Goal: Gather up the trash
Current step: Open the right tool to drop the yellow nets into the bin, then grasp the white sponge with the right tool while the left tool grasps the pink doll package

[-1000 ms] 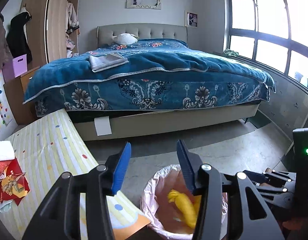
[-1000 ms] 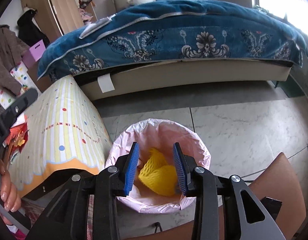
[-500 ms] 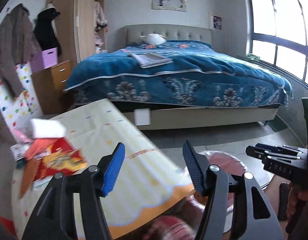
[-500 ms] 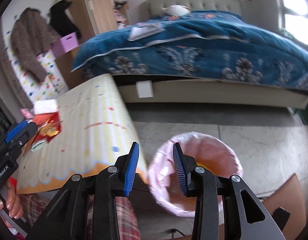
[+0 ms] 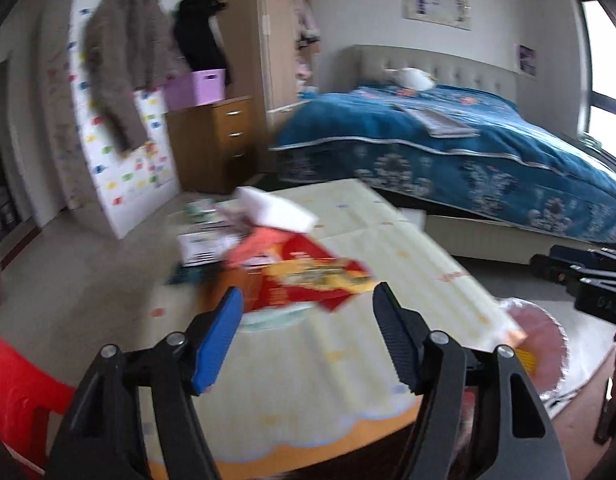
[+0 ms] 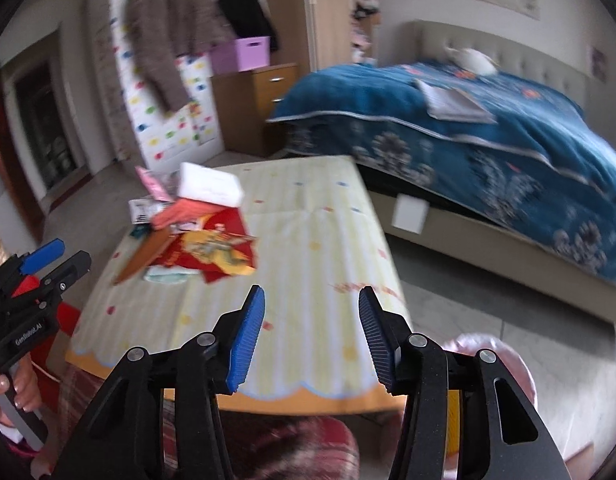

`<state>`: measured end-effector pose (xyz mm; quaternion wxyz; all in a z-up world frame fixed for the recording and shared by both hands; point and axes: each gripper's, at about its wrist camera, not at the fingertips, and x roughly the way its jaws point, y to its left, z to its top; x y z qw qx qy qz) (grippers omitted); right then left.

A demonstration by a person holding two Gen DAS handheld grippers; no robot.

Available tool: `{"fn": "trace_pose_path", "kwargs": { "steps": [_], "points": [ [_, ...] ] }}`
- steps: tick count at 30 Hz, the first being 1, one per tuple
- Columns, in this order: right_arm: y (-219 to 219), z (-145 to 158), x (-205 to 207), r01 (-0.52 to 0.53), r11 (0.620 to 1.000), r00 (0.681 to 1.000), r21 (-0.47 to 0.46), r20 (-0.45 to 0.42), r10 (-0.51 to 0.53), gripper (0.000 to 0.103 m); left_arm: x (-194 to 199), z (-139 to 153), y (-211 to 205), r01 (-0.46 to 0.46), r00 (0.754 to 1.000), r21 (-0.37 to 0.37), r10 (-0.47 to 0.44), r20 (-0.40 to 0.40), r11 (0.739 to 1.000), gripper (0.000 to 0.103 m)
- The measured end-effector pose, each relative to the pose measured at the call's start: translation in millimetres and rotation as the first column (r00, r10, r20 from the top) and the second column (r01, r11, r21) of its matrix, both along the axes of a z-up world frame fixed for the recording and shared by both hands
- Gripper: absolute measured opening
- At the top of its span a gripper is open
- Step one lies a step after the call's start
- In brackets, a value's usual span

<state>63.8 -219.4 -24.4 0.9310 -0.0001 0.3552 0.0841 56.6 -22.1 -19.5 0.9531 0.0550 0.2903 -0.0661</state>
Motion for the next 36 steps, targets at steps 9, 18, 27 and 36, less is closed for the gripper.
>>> {"fn": "trace_pose_path", "kwargs": {
  "steps": [9, 18, 27, 36],
  "points": [
    [73, 9, 58, -0.131, 0.991, 0.991, -0.033, 0.005, 0.132, 0.05, 18, 5, 96, -0.168, 0.985, -0.022, 0.168, -0.028, 0.986, 0.069],
    [139, -1, 148, -0.229, 0.972, 0.973, -0.054, -0.022, 0.228, 0.049, 73, 5, 147, -0.225, 0.973, -0.009, 0.224, -0.046, 0.974, 0.069],
    [185, -22, 206, -0.287, 0.954, 0.957, -0.088, -0.079, 0.281, 0.036, 128, 0, 160, -0.23, 0.971, 0.004, 0.23, -0.066, 0.973, 0.069],
    [157, -20, 178, -0.259, 0.964, 0.965, -0.053, -0.065, 0.255, 0.015, 122, -6, 149, -0.208, 0.974, -0.015, 0.206, -0.098, 0.978, 0.069]
  ]
}}
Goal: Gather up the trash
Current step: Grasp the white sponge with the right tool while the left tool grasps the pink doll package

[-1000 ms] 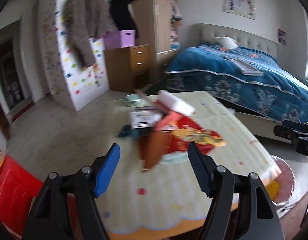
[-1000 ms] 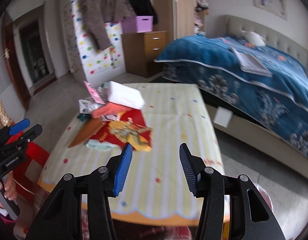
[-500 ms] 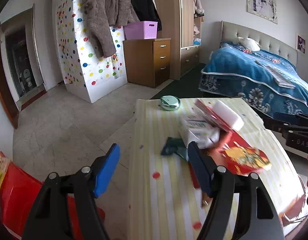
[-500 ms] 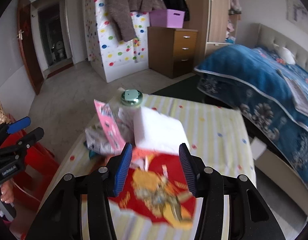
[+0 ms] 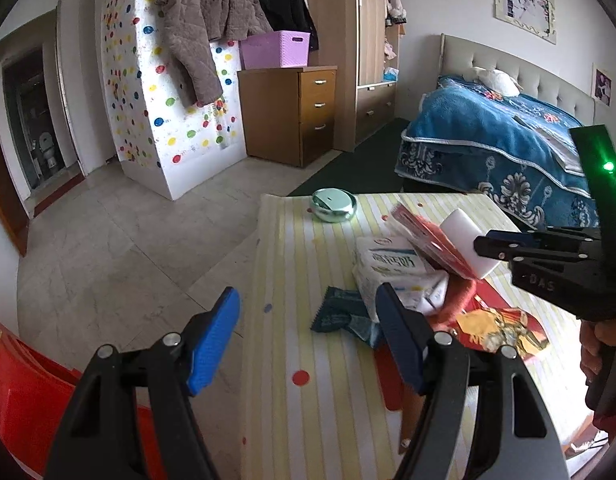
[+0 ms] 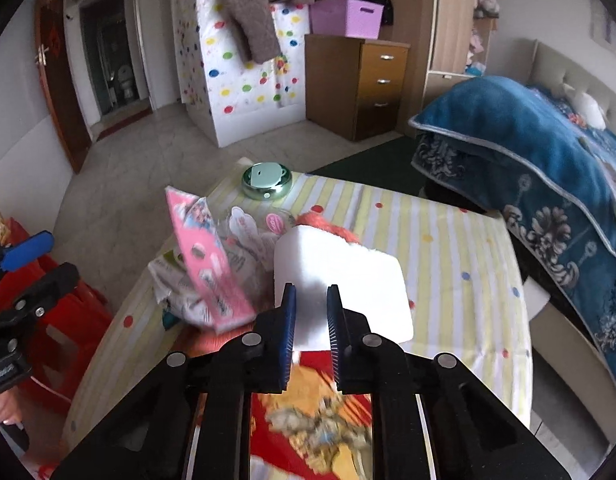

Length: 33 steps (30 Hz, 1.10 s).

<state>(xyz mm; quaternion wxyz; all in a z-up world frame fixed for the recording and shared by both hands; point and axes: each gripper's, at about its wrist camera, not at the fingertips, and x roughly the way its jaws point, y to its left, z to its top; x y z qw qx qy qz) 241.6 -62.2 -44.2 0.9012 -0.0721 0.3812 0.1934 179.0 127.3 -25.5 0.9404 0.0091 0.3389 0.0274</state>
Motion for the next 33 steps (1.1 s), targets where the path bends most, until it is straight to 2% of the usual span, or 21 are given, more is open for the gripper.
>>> {"fn": "trace_pose_path", "kwargs": {
  "steps": [4, 11, 15, 20, 26, 32, 33],
  "points": [
    [-29, 16, -29, 0.041, 0.998, 0.998, 0.049, 0.048, -0.044, 0.015, -11, 6, -10, 0.016, 1.0, -0.005, -0.016, 0.01, 1.0, 0.069],
    [-56, 26, -56, 0.082, 0.995, 0.991, 0.052, 0.106, -0.087, 0.015, -25, 19, -33, 0.052, 0.998, -0.005, -0.052, 0.031, 0.999, 0.069],
    [-67, 23, -53, 0.091, 0.994, 0.99, 0.064, 0.1, -0.097, 0.016, -20, 27, -50, 0.073, 0.996, -0.011, -0.073, 0.048, 0.997, 0.069],
    [-74, 16, -40, 0.096, 0.992, 0.991, 0.079, 0.085, -0.102, 0.016, 4, 29, -67, 0.078, 0.996, -0.01, -0.077, 0.05, 0.997, 0.068],
    [-76, 6, -23, 0.097, 0.991, 0.993, 0.091, 0.065, -0.103, 0.016, 52, 13, -78, 0.092, 0.996, 0.004, -0.092, -0.009, 0.996, 0.056],
    [-81, -3, -15, 0.101, 0.99, 0.994, 0.102, 0.035, -0.105, 0.016, 98, -13, -69, 0.09, 0.987, -0.077, -0.099, -0.125, 0.993, 0.043],
    [-81, -3, -16, 0.102, 0.989, 0.994, 0.103, 0.034, -0.106, 0.016, 101, -16, -69, 0.093, 0.985, -0.091, -0.104, -0.136, 0.992, 0.038]
  ]
}}
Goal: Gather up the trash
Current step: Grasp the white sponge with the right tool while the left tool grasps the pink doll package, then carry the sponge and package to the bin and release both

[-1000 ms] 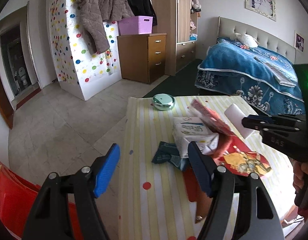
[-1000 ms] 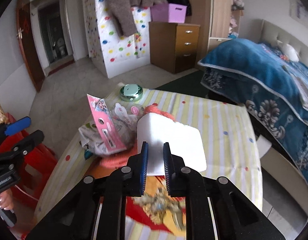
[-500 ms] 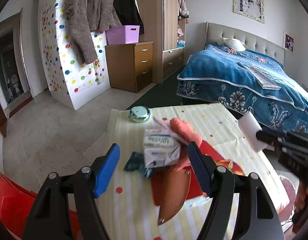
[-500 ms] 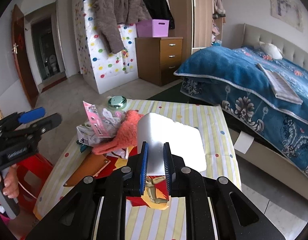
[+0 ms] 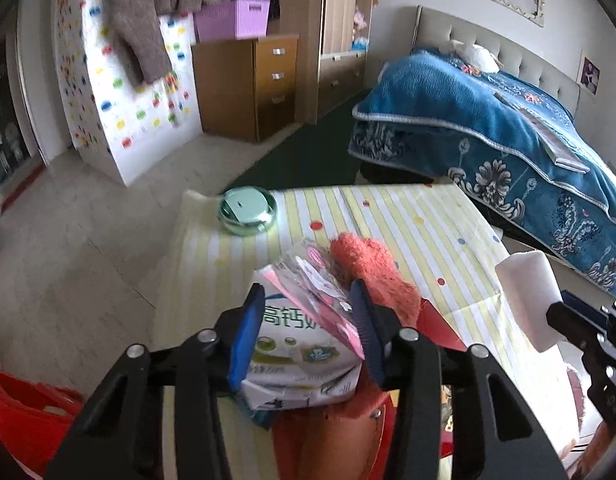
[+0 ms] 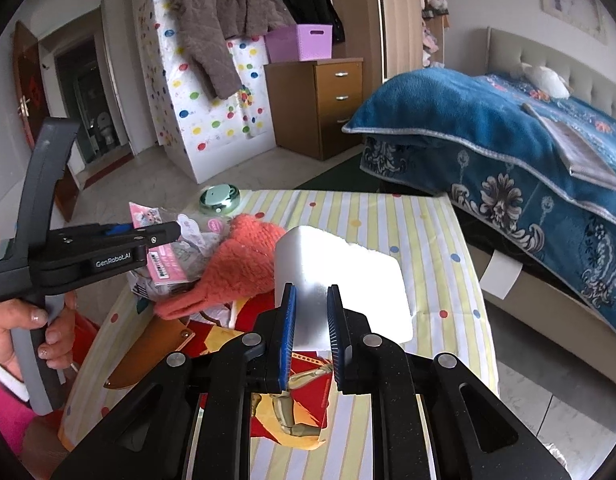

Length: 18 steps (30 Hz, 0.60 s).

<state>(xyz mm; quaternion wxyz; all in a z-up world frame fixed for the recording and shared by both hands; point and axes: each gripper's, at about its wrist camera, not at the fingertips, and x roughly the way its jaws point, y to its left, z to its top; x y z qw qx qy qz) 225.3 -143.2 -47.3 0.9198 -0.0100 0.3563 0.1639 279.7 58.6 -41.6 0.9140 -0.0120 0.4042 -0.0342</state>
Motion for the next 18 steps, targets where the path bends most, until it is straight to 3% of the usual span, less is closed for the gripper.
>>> {"fn": "trace_pose_path", "kwargs": {
  "steps": [4, 7, 12, 18],
  "points": [
    [-4, 3, -8, 0.004, 1.0, 1.0, 0.014, 0.007, -0.004, 0.016, 1, -9, -1, 0.016, 0.999, -0.055, -0.018, -0.039, 0.998, 0.012],
    [-7, 10, -21, 0.011, 1.0, 1.0, 0.026, 0.026, -0.012, 0.016, -13, -4, -4, 0.011, 1.0, -0.058, -0.011, -0.007, 0.998, 0.0],
    [-16, 23, -50, 0.025, 0.998, 0.998, 0.063, 0.053, -0.028, 0.016, -54, 23, -18, 0.006, 0.989, -0.014, -0.004, 0.149, 1.0, 0.0],
    [-38, 37, -97, 0.051, 0.993, 0.995, 0.111, 0.082, -0.06, 0.016, -129, 59, -34, 0.015, 0.946, 0.015, -0.019, 0.324, 1.0, 0.0]
  ]
}}
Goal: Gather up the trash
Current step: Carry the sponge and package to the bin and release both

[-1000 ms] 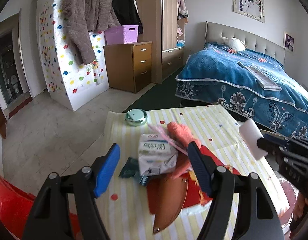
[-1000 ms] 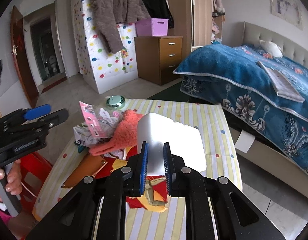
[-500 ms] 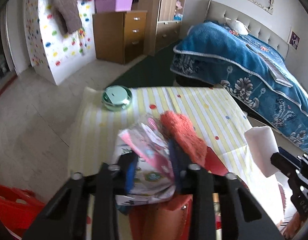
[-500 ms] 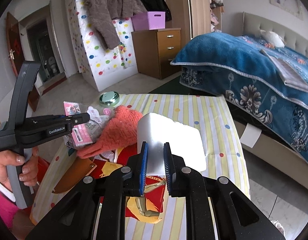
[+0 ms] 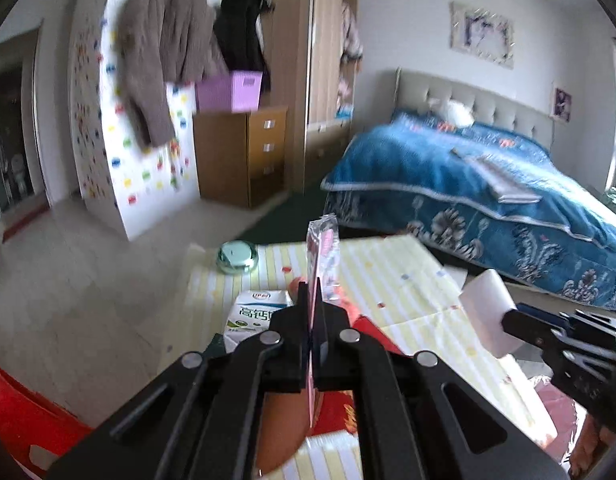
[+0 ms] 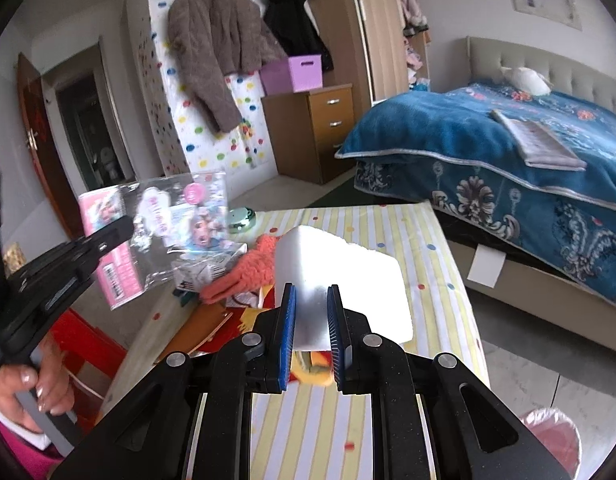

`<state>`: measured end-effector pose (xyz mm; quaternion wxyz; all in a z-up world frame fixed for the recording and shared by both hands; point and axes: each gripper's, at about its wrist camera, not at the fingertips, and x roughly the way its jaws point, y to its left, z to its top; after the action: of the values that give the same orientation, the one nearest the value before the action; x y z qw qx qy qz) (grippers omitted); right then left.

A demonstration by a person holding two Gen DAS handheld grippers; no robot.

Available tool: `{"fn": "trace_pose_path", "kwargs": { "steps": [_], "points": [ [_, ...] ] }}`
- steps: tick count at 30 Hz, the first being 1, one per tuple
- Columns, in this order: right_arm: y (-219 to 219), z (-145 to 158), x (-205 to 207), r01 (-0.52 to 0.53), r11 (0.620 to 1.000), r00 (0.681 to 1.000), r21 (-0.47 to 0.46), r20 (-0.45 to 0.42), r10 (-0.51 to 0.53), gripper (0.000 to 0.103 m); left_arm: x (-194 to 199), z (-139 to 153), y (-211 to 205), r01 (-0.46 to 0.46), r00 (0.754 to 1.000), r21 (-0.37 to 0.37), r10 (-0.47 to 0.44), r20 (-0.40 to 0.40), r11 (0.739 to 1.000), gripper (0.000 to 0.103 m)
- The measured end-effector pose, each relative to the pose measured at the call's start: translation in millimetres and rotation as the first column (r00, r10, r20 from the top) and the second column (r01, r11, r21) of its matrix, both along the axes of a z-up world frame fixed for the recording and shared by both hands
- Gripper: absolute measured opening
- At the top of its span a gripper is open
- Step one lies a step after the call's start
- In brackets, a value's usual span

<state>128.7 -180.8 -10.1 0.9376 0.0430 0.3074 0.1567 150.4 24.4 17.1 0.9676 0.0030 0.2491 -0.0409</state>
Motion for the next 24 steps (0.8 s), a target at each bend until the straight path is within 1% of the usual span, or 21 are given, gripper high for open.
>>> {"fn": "trace_pose_path", "kwargs": {
  "steps": [3, 4, 6, 12, 15, 20, 21, 24],
  "points": [
    [-14, -2, -27, 0.032, 0.999, 0.999, -0.001, -0.007, -0.032, 0.016, -36, 5, -10, 0.038, 0.998, 0.008, -0.038, 0.047, 0.999, 0.0],
    [-17, -2, -32, 0.038, 0.999, 0.999, -0.003, -0.01, -0.038, 0.016, -47, 4, -14, 0.045, 0.998, 0.014, -0.046, 0.052, 0.999, 0.0],
    [-25, -5, -46, 0.055, 0.998, 0.998, -0.006, -0.021, -0.055, 0.016, -68, -1, -25, 0.074, 0.996, 0.017, -0.075, 0.05, 0.997, 0.0],
    [-54, -20, -89, 0.115, 0.993, 0.991, -0.02, -0.063, -0.116, 0.017, -110, -20, -56, 0.15, 0.988, 0.032, -0.151, 0.026, 0.988, 0.0],
    [-72, -27, -107, 0.155, 0.988, 0.985, -0.02, -0.071, -0.156, 0.017, -124, -27, -71, 0.187, 0.982, 0.044, -0.188, 0.017, 0.981, 0.0],
    [-111, -36, -133, 0.246, 0.969, 0.966, -0.009, -0.077, -0.246, 0.017, -138, -34, -97, 0.257, 0.966, 0.046, -0.257, 0.01, 0.965, 0.0],
    [-111, -36, -133, 0.246, 0.969, 0.966, -0.009, -0.077, -0.246, 0.017, -140, -35, -106, 0.274, 0.961, 0.051, -0.275, 0.014, 0.96, 0.0],
    [-140, -41, -146, 0.309, 0.951, 0.948, 0.003, -0.077, -0.308, 0.017, -142, -37, -131, 0.326, 0.945, 0.066, -0.328, 0.015, 0.943, 0.0]
  ]
}}
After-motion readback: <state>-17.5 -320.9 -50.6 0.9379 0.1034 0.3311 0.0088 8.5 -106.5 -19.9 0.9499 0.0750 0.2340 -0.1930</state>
